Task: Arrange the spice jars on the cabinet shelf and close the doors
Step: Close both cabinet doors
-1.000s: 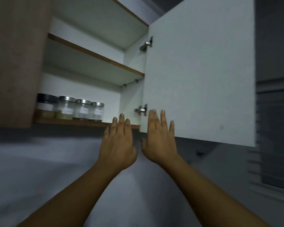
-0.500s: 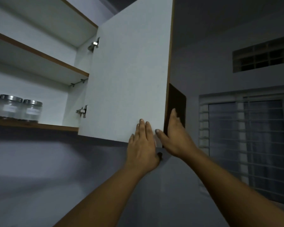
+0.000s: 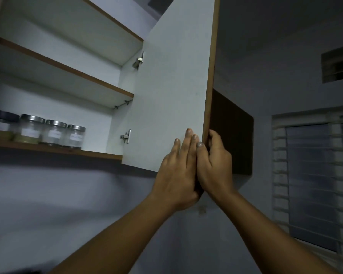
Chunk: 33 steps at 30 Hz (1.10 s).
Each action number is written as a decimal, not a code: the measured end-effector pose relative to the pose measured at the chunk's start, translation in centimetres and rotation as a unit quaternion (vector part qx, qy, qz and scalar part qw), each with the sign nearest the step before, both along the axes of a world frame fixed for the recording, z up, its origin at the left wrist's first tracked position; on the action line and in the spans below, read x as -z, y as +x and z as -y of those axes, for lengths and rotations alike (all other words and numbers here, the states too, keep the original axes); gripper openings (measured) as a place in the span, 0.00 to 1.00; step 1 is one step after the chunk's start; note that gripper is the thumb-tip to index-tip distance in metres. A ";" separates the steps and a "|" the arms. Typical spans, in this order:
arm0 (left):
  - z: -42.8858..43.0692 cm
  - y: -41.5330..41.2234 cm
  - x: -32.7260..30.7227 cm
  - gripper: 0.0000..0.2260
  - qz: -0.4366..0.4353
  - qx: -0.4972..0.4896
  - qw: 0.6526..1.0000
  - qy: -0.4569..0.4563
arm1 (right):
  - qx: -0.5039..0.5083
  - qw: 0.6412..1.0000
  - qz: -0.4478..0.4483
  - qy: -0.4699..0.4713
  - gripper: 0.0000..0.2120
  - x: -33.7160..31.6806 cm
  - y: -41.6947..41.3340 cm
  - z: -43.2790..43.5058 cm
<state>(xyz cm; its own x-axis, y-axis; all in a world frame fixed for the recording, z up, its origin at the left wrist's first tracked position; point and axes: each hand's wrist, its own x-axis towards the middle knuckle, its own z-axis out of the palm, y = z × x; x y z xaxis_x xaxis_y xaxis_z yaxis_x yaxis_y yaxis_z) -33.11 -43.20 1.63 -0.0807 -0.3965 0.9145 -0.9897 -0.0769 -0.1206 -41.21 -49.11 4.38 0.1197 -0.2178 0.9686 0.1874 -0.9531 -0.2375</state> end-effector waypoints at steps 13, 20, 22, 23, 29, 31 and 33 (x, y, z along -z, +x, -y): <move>-17.4 9.1 1.0 0.35 0.029 -0.092 0.982 -0.163 | -0.172 0.983 0.002 -0.062 0.27 1.6 11.7 -17.1; -25.8 16.0 2.0 0.35 -0.038 -0.182 0.971 -0.151 | -0.164 0.978 -0.063 -0.111 0.29 1.5 20.0 -23.8; -27.6 17.8 2.1 0.32 -0.063 -0.182 0.971 -0.144 | -0.141 0.979 -0.074 -0.124 0.29 1.5 22.7 -25.2; -28.4 18.6 2.1 0.30 -0.071 -0.184 0.970 -0.140 | -0.131 0.980 -0.075 -0.127 0.28 1.6 24.0 -25.7; -31.7 24.9 1.4 0.20 -0.024 -0.329 0.939 -0.092 | -0.045 0.982 -0.117 -0.143 0.27 1.2 31.6 -28.3; -32.5 27.6 1.4 0.25 -0.055 -0.411 0.909 -0.047 | -0.022 0.979 -0.132 -0.153 0.28 1.2 33.9 -28.7; -33.2 29.8 1.0 0.30 -0.049 -0.463 0.885 -0.016 | -0.011 0.977 -0.148 -0.153 0.29 1.1 36.0 -29.0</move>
<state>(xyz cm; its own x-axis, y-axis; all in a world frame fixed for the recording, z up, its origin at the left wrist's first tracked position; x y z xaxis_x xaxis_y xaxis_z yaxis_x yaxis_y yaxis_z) -3.32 -10.00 0.59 0.3454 -0.2248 0.9111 -0.5062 -0.8621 -0.0208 -5.21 -20.06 3.29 0.4054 0.0817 0.9105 0.1741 -0.9847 0.0109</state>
